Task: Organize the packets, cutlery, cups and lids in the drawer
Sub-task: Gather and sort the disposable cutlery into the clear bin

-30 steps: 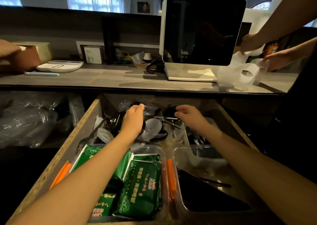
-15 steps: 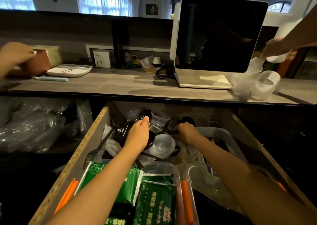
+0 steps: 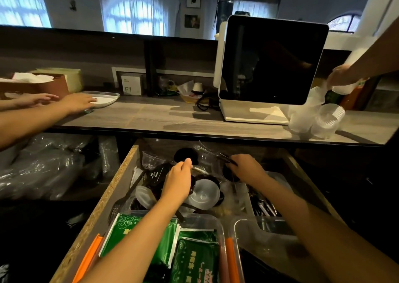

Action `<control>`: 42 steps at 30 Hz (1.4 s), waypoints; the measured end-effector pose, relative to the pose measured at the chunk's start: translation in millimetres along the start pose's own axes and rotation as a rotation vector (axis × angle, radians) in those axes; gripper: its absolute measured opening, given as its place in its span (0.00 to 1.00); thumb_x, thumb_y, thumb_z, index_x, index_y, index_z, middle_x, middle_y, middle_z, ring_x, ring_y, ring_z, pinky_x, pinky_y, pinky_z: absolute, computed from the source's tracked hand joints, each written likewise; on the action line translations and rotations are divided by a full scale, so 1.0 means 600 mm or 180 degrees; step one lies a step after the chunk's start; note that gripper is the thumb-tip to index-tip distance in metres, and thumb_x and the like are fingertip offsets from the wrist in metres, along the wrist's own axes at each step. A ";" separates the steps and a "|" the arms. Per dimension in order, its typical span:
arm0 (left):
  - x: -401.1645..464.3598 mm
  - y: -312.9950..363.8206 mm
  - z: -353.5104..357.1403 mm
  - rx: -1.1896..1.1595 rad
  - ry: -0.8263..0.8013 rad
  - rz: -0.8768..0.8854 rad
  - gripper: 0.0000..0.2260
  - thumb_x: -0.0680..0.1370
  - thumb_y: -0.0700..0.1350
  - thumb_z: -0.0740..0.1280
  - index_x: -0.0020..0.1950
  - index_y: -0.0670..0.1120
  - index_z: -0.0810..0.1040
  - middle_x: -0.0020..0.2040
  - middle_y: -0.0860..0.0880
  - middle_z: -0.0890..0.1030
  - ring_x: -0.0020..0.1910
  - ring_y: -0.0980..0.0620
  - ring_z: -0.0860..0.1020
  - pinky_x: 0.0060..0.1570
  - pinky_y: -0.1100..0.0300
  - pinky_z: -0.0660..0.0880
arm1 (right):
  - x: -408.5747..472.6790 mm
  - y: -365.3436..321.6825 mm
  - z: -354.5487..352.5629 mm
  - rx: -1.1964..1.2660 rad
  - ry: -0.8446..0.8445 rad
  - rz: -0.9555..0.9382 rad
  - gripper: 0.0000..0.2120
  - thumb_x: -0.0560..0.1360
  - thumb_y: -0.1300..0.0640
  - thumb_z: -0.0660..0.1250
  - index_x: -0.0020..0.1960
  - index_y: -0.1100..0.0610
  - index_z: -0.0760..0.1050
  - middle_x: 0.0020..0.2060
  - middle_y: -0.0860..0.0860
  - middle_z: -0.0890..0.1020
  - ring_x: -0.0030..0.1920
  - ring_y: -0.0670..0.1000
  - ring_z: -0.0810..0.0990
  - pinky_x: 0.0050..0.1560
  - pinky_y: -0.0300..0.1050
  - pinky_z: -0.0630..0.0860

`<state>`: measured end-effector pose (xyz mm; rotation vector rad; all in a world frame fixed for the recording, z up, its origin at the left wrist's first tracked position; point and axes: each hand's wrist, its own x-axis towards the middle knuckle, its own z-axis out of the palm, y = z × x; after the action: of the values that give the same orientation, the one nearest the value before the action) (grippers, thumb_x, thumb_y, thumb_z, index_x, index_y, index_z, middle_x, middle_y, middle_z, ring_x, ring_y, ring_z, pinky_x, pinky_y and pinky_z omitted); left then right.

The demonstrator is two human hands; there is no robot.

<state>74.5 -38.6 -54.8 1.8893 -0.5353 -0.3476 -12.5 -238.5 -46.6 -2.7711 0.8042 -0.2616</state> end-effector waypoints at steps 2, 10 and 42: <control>-0.003 0.003 0.000 -0.0151 0.0005 0.0037 0.19 0.85 0.54 0.52 0.59 0.47 0.79 0.56 0.48 0.79 0.56 0.48 0.76 0.53 0.54 0.68 | -0.009 -0.006 -0.021 0.0288 -0.0241 -0.0013 0.09 0.80 0.55 0.64 0.46 0.59 0.78 0.38 0.52 0.80 0.39 0.52 0.80 0.38 0.42 0.75; -0.035 0.044 0.008 -0.1649 -0.0749 -0.0054 0.16 0.85 0.52 0.56 0.54 0.45 0.80 0.52 0.48 0.84 0.58 0.52 0.79 0.61 0.61 0.72 | -0.103 -0.068 -0.068 0.2725 -0.1234 0.0389 0.10 0.83 0.56 0.57 0.49 0.58 0.74 0.31 0.52 0.74 0.22 0.43 0.67 0.21 0.34 0.60; -0.041 0.080 -0.138 -0.2741 -0.0129 -0.0346 0.10 0.85 0.45 0.58 0.50 0.42 0.74 0.24 0.53 0.63 0.19 0.59 0.60 0.16 0.68 0.56 | -0.137 -0.219 -0.030 0.5734 -0.0557 0.1284 0.21 0.83 0.50 0.55 0.64 0.64 0.74 0.57 0.60 0.79 0.55 0.57 0.78 0.60 0.49 0.74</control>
<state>83.5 25.0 20.2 1.0771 -0.2396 -0.5788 -19.2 -89.5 -1.2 -0.9147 0.5306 -0.3690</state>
